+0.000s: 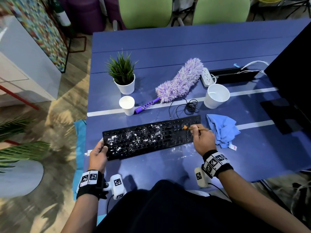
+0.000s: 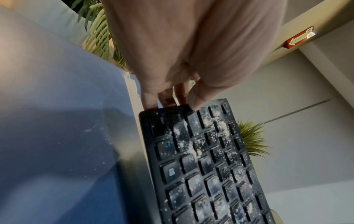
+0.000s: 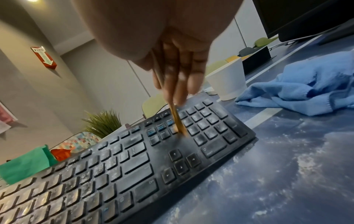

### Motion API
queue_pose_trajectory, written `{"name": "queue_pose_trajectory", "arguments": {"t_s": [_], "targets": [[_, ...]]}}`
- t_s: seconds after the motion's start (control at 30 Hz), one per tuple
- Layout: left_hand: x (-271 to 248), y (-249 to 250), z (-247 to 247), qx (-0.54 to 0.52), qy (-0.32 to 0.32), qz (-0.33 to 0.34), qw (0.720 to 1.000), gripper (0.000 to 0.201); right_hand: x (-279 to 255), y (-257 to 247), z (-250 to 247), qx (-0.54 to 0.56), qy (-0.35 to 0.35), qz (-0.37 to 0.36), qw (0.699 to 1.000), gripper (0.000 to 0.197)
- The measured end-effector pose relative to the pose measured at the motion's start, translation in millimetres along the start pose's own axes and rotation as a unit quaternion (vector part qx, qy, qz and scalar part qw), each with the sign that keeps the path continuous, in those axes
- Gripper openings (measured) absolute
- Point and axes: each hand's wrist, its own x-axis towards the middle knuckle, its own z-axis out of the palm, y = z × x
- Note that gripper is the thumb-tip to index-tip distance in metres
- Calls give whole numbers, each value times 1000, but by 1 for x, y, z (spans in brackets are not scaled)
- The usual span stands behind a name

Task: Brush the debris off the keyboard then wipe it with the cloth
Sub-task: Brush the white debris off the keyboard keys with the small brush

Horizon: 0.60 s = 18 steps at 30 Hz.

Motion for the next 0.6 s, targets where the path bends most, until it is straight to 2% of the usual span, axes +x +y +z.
{"name": "queue_pose_trajectory", "arguments": {"t_s": [0.07,0.1,0.2,0.23,0.33,0.4,0.47,0.6], "targets": [[0,-1,1,-2,0,4,1000,45,2,4,3,-32,-49,50,997,62],[0,-1,1,-2,0,8,1000,45,2,6,4,-23,-44,47,998,62],[-2,1,2,-7,4,16,1000,45,0,-8,-5,17,39,-32,999,38],[-2,1,1,-9,6,14,1000,45,3,-8,-4,18,42,-39,998,36],[0,-3,-1,-11,6,10,1000,46,11,-5,0,-32,-42,32,998,45],[1,-4,-1,-15,5,7,1000,46,12,-6,-2,-18,-27,19,999,41],[0,0,0,-15,5,8,1000,46,11,-11,-6,21,9,-28,999,37],[-2,4,3,-19,4,12,1000,45,12,-18,-3,66,-19,-24,997,32]]}}
